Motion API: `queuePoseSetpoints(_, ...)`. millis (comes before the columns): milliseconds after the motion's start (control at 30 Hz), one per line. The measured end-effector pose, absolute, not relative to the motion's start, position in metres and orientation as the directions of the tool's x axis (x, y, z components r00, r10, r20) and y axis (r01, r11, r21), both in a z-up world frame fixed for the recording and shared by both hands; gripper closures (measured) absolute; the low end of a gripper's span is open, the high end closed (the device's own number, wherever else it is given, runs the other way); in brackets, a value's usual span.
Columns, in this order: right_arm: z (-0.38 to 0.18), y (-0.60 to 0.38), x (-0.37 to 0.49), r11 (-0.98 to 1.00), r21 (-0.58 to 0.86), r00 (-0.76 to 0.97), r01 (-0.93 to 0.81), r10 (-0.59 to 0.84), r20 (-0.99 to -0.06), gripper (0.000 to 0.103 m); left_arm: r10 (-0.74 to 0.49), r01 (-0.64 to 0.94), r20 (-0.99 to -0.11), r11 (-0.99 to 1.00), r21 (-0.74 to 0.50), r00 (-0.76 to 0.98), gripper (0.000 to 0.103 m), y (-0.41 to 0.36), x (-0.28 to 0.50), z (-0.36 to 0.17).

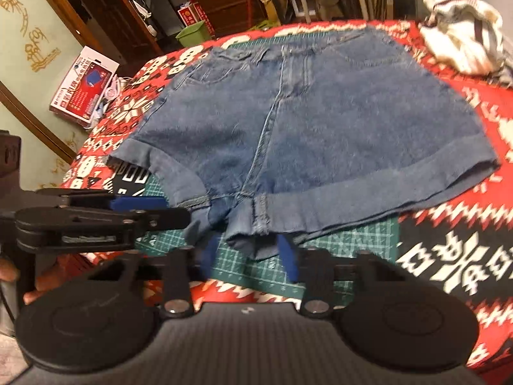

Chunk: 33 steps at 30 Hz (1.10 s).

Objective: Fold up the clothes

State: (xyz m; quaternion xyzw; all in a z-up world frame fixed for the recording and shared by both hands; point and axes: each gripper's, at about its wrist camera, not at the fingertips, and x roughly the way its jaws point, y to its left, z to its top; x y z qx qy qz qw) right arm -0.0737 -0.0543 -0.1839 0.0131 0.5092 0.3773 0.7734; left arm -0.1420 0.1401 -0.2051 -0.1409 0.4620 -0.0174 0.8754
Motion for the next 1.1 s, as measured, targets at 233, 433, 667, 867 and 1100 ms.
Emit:
queuePoseSetpoints(233, -0.203, -0.043, -0.062, 0.712, 0.455, 0.163, -0.535, 0.616, -0.771, 0.066, -0.210, -0.043, -0.797, 0.958, -0.284, 0.567, 0.075, 0.135, -0.135, -0.215)
queuePoseSetpoints(433, -0.205, -0.033, -0.065, 0.701, 0.401, 0.173, -0.590, 0.595, -0.785, 0.095, -0.225, -0.026, -0.792, 0.957, -0.290, 0.568, 0.090, 0.131, -0.130, -0.220)
queuePoseSetpoints(667, -0.188, -0.037, -0.076, 0.654, 0.359, 0.146, -0.666, 0.586, -0.797, 0.097, -0.282, 0.110, -0.772, 0.957, -0.268, 0.569, 0.097, 0.112, -0.141, -0.204)
queuePoseSetpoints(867, -0.200, -0.043, -0.074, 0.662, 0.385, 0.099, -0.643, 0.571, -0.815, 0.097, -0.278, 0.135, -0.811, 0.960, -0.244, 0.514, 0.097, 0.101, -0.138, -0.215)
queuePoseSetpoints(1100, -0.199, -0.060, -0.069, 0.677, 0.431, 0.101, -0.596, 0.596, -0.797, 0.091, -0.316, 0.098, -0.812, 0.946, -0.309, 0.491, 0.091, 0.108, -0.141, -0.215)
